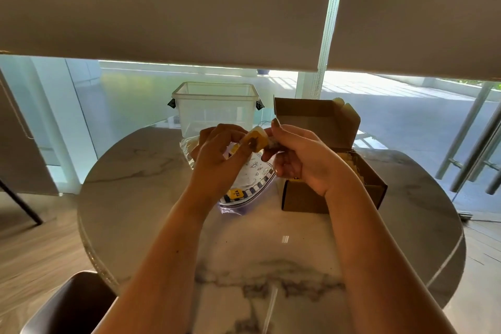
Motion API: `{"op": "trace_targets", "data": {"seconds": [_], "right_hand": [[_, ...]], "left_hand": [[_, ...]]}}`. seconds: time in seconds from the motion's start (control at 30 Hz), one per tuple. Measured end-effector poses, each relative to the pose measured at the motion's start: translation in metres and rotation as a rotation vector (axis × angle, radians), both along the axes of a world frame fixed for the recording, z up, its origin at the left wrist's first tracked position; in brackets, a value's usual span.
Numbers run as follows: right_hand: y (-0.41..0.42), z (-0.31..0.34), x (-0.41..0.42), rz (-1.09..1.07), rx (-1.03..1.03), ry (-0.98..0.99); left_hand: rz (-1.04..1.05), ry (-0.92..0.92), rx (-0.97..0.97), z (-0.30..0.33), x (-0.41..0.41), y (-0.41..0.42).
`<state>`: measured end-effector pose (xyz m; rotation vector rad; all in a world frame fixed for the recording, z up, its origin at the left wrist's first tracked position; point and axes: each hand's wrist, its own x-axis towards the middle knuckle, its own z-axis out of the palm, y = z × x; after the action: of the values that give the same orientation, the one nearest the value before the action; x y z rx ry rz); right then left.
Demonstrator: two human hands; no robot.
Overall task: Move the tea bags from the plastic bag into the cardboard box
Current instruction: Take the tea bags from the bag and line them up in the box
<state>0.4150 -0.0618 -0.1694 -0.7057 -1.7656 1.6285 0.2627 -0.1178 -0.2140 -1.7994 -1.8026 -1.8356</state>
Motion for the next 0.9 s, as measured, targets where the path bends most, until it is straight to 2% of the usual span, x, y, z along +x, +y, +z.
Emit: {"op": "trace_targets", "data": {"seconds": [0.13, 0.27, 0.33, 0.47, 0.53, 0.67, 0.77, 0.9], "right_hand": [[-0.001, 0.003, 0.001, -0.201, 0.351, -0.141], [0.002, 0.002, 0.002, -0.212, 0.547, -0.243], [0.004, 0.001, 0.006, -0.201, 0.534, -0.285], [0.015, 0.003, 0.021, -0.288, 0.364, -0.122], [0.022, 0.004, 0.029, -0.367, 0.316, -0.102], [0.034, 0.000, 0.047, -0.467, 0.258, -0.282], [0.038, -0.004, 0.055, -0.410, 0.224, -0.447], [0.041, -0.008, 0.055, -0.308, 0.260, -0.550]], "left_hand": [[-0.047, -0.046, -0.029, 0.003, 0.001, -0.002], [-0.071, 0.013, 0.002, 0.003, 0.007, -0.003], [-0.054, 0.047, 0.000, 0.001, 0.005, 0.000], [0.002, 0.096, 0.015, -0.003, 0.008, 0.003], [0.011, 0.176, 0.033, -0.002, 0.013, 0.002], [0.077, 0.522, -0.054, 0.007, 0.017, 0.011], [0.033, 0.649, -0.166, 0.019, 0.024, 0.023], [-0.060, 0.813, -0.357, 0.031, 0.036, 0.040]]}}
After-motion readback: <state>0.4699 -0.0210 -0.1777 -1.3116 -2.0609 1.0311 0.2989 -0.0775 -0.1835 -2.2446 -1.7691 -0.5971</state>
